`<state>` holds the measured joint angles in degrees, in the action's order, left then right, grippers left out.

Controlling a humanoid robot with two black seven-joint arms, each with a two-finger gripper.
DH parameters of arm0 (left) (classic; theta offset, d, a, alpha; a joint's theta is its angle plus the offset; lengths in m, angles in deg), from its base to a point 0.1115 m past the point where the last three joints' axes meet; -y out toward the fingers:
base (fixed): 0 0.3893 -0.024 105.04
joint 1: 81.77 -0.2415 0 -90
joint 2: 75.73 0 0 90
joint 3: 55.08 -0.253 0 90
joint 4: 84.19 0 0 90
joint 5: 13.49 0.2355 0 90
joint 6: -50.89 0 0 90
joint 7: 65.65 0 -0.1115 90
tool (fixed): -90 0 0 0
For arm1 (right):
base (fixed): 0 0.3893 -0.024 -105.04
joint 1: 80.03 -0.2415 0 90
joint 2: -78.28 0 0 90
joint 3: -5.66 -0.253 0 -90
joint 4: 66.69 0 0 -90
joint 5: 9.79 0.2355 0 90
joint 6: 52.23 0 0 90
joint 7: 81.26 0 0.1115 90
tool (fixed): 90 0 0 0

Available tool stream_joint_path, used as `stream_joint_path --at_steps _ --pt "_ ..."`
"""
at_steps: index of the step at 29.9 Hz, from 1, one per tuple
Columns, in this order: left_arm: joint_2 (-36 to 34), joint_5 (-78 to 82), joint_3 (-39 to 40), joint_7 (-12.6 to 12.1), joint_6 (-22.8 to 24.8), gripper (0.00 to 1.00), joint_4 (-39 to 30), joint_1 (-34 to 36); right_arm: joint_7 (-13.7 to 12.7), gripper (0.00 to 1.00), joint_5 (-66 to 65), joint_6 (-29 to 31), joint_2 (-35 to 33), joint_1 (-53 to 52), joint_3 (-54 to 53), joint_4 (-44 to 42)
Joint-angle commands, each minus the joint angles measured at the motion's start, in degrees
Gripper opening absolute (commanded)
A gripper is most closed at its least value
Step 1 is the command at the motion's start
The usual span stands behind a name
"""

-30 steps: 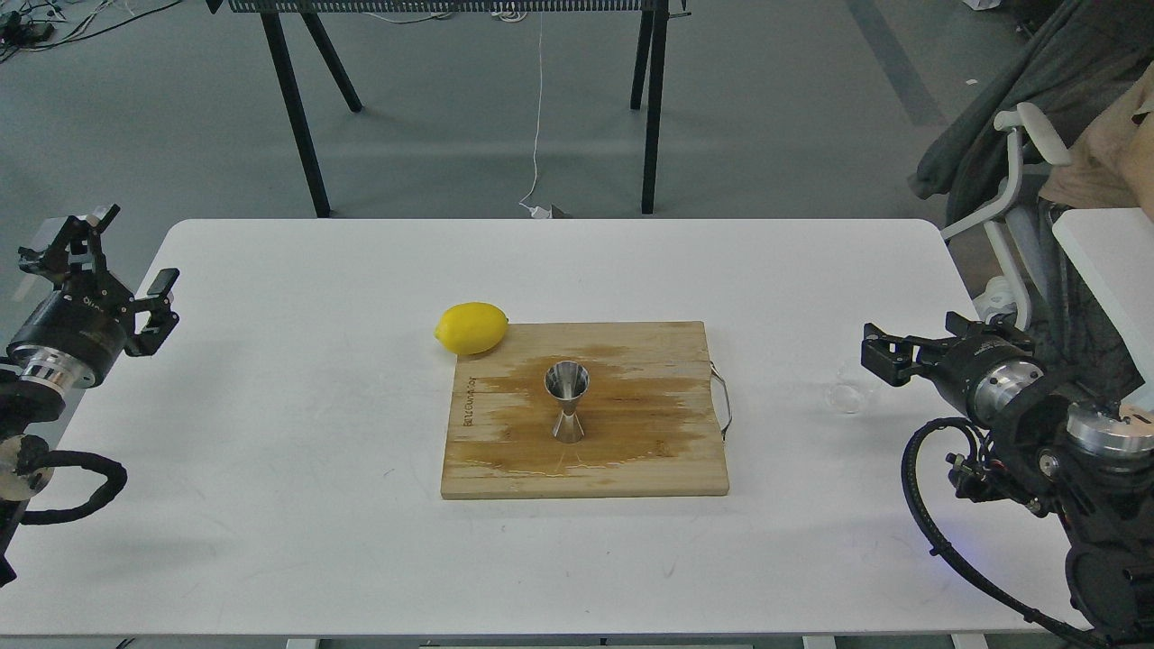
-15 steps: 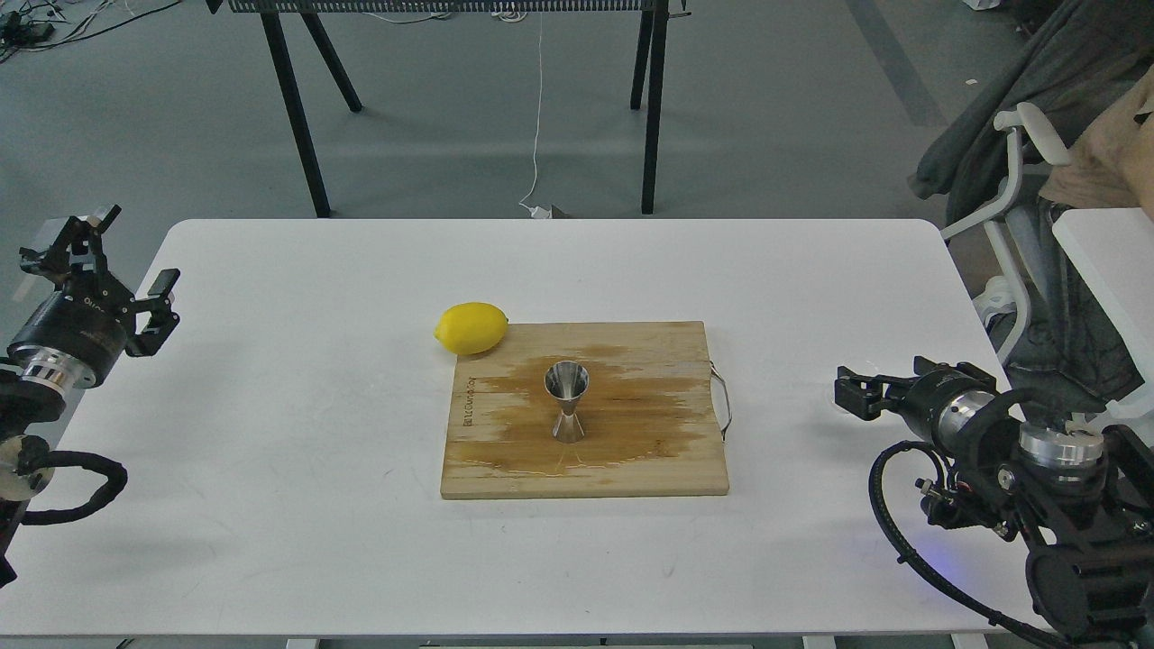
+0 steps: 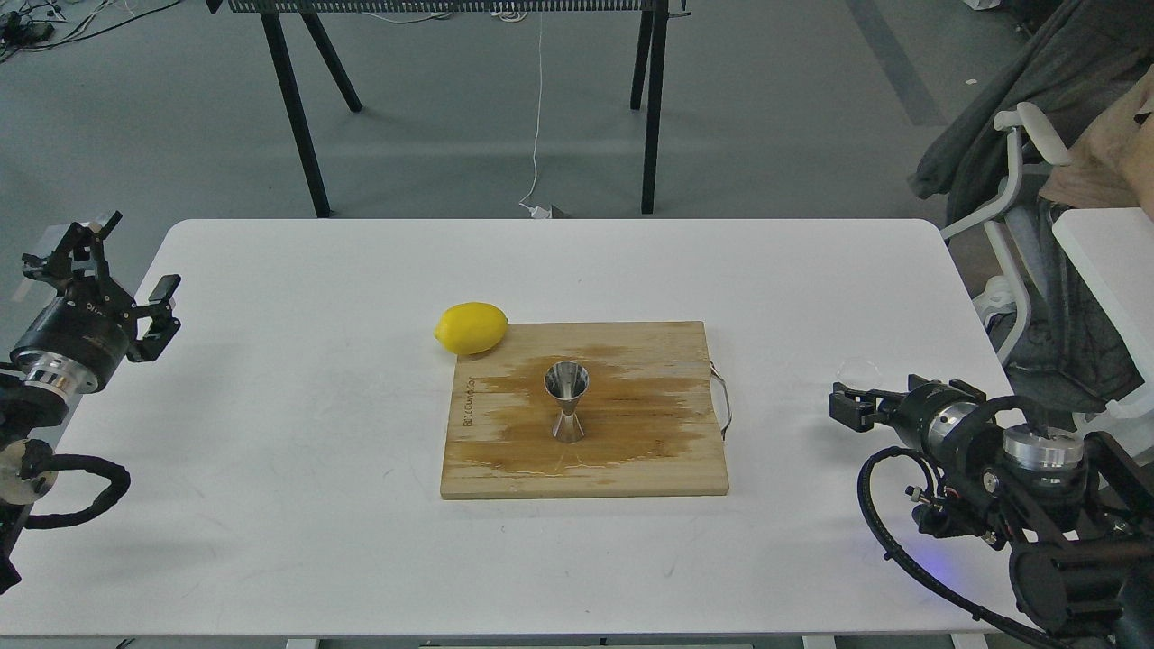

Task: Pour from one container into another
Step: 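Move the right hand toward the small clear glass cup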

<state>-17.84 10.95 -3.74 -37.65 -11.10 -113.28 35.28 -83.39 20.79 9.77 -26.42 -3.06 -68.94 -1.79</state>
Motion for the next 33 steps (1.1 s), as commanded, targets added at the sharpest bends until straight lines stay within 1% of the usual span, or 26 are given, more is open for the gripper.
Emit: stream_joint_path --at_steps 1,12,19,26,33 --pt "0.0 0.0 0.0 0.0 0.0 0.99 0.0 0.0 0.0 0.99 -0.1 0.0 0.2 -1.0 0.7 -1.2" --pt "0.0 0.1 0.0 0.0 0.0 0.99 0.2 0.0 -0.2 0.99 -0.3 0.0 1.9 -3.8 0.9 -6.4" --pt "0.4 0.1 0.0 0.0 0.0 0.99 0.7 0.0 -0.2 0.98 -1.2 0.0 2.3 -4.0 0.9 -6.6" --pt "0.4 0.1 0.0 0.0 0.0 0.99 0.7 0.0 -0.2 0.95 -1.8 0.0 3.1 -4.2 0.9 -6.6" --pt "0.4 0.1 0.0 0.0 0.0 0.99 0.8 0.0 -0.2 0.87 -3.0 0.0 3.8 -4.5 0.9 -6.6"
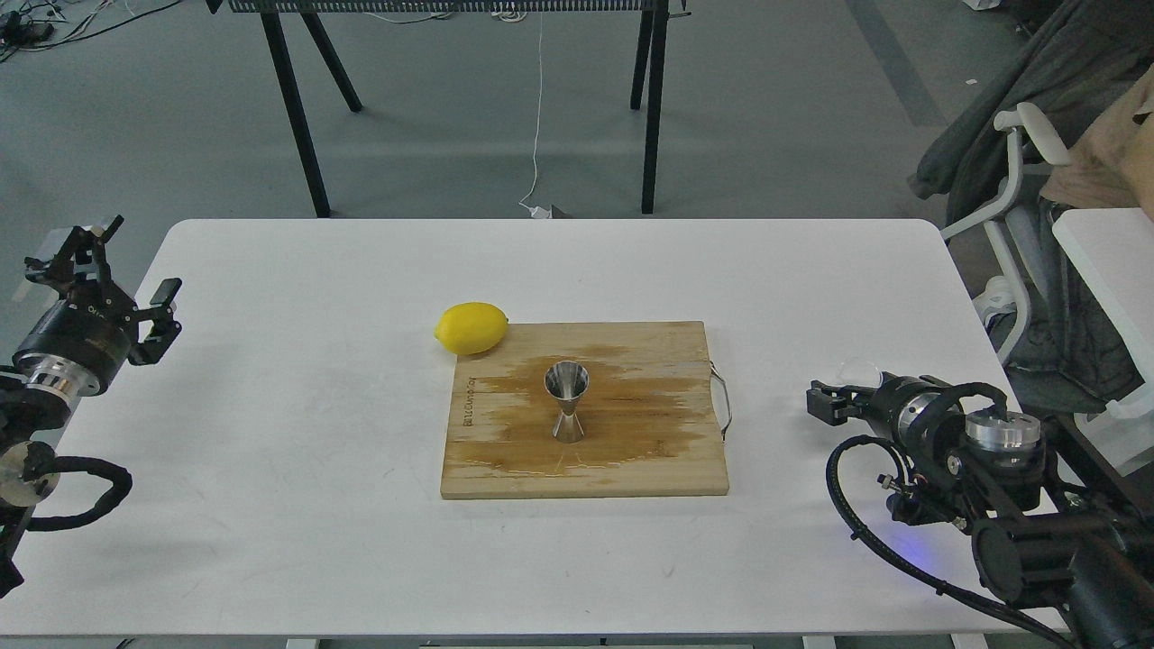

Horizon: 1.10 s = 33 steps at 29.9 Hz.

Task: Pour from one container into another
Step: 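Move the right hand toward the small clear glass cup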

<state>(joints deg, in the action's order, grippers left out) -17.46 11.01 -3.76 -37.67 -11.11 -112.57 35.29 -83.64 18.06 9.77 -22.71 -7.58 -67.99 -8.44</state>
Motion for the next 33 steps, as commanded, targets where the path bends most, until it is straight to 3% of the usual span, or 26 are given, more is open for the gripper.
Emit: stream_joint_path --at_steps 1,13,33 --pt "0.0 0.0 0.0 0.0 0.0 0.99 0.1 0.0 0.0 0.87 -0.3 0.0 0.1 -0.1 0.0 0.0" --pt "0.0 0.0 0.0 0.0 0.0 0.99 0.1 0.0 0.0 0.82 -0.3 0.0 0.1 -0.1 -0.1 -0.1" --pt "-0.1 0.0 0.0 0.0 0.0 0.99 0.2 0.0 0.0 0.61 -0.3 0.0 0.0 0.0 0.0 -0.1"
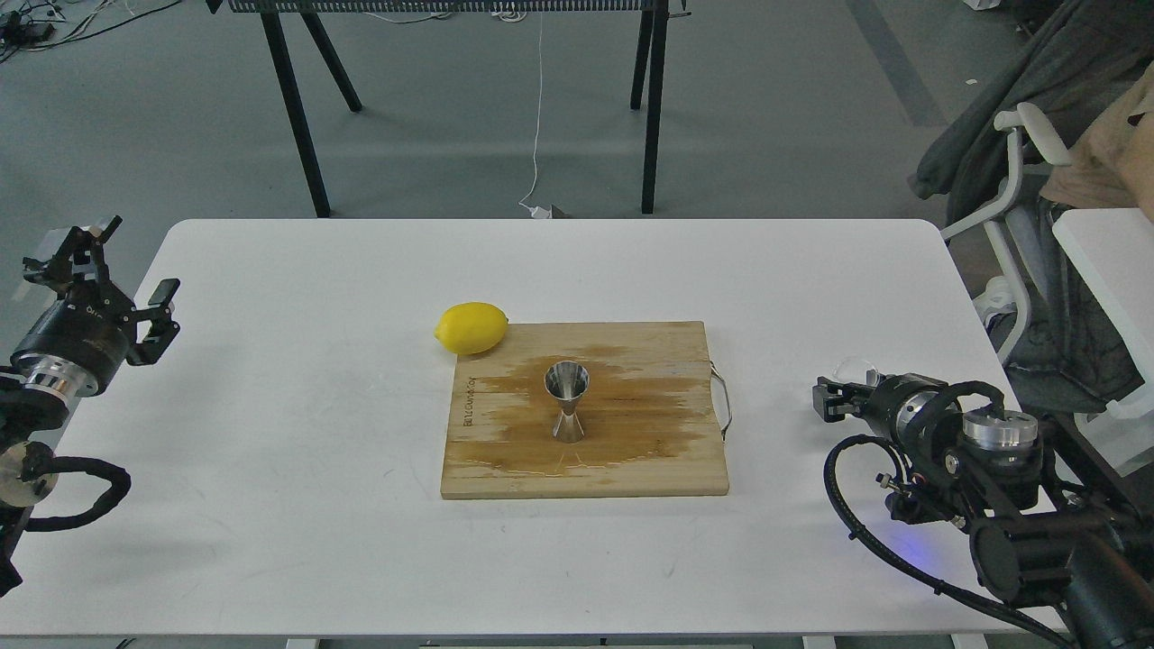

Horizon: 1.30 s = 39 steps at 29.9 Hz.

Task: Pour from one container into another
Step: 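Move the right hand toward the small clear glass cup, then grasp the clear cup with the right hand and lift it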

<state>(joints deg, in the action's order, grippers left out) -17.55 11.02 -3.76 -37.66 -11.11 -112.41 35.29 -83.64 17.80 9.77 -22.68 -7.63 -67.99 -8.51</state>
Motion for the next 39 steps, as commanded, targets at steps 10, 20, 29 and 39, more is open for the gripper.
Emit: stream_joint_path --at_steps 10,20,29,39 --pt "0.1 -0.1 0.0 0.0 0.0 0.99 0.9 0.0 0.0 0.5 -0.5 0.0 -0.1 0.4 1.2 0.1" --pt "0.1 0.0 0.0 0.0 0.0 0.99 0.9 0.0 0.1 0.44 -0.5 0.0 -0.1 0.6 2.7 0.3" --pt "0.2 -0.1 0.0 0.0 0.0 0.99 0.9 -0.1 0.2 0.43 -0.6 0.0 -0.1 0.6 2.8 0.8" --pt "0.2 -0.1 0.0 0.0 0.0 0.99 0.9 -0.1 0.8 0.43 -0.7 0.0 -0.6 0.7 2.6 5.0"
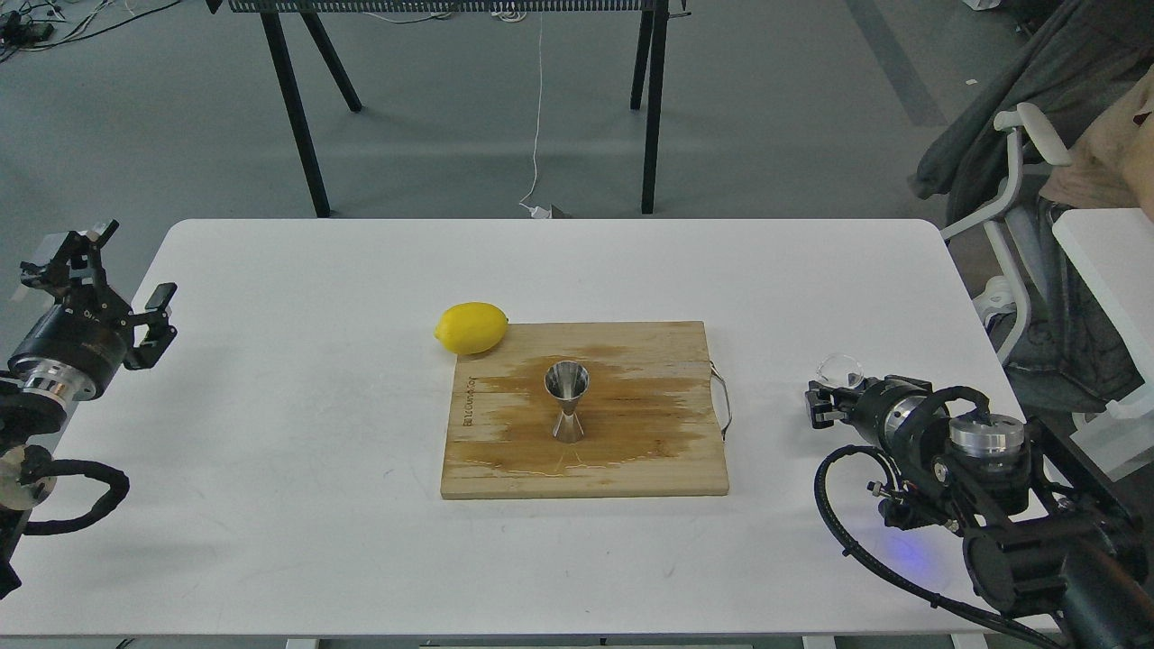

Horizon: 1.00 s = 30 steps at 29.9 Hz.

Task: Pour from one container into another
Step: 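Grasp the clear cup with the right hand and lift it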

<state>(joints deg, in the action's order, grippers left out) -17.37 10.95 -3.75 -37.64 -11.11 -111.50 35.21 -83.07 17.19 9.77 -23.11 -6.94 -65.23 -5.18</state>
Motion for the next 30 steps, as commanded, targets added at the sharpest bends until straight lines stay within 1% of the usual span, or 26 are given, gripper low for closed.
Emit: stream_joint_path --at_steps 1,4,11,16,19,26,30 --pt "-0.1 0.0 0.0 0.0 0.0 0.99 0.1 0.0 0.2 0.43 -0.2 0.0 -0.2 0.0 -0.1 2.3" --pt "-0.1 0.0 0.0 0.0 0.0 0.99 0.0 0.0 0.4 0.43 -2.5 0.0 -1.3 0.1 0.0 6.1" --pt "0.0 0.0 0.0 0.0 0.0 0.99 0.0 -0.1 1.2 0.42 -11.8 0.0 -1.4 0.1 0.1 18.4" --pt "0.6 0.0 0.0 0.0 0.0 0.99 0.0 -0.1 0.8 0.42 -21.2 0.0 -0.9 -0.9 4.3 24.7" --pt "0.8 0.0 0.0 0.0 0.0 0.99 0.0 -0.1 0.8 0.42 -26.5 0.0 -0.9 -2.5 7.7 26.2" --pt "0.7 0.0 0.0 0.0 0.0 0.99 0.0 -0.1 1.1 0.42 -35.1 0.0 -0.7 -7.2 19.4 27.0" --pt "0.8 0.0 0.0 0.0 0.0 0.99 0.0 -0.1 1.2 0.42 -39.7 0.0 1.5 -9.2 24.8 26.9"
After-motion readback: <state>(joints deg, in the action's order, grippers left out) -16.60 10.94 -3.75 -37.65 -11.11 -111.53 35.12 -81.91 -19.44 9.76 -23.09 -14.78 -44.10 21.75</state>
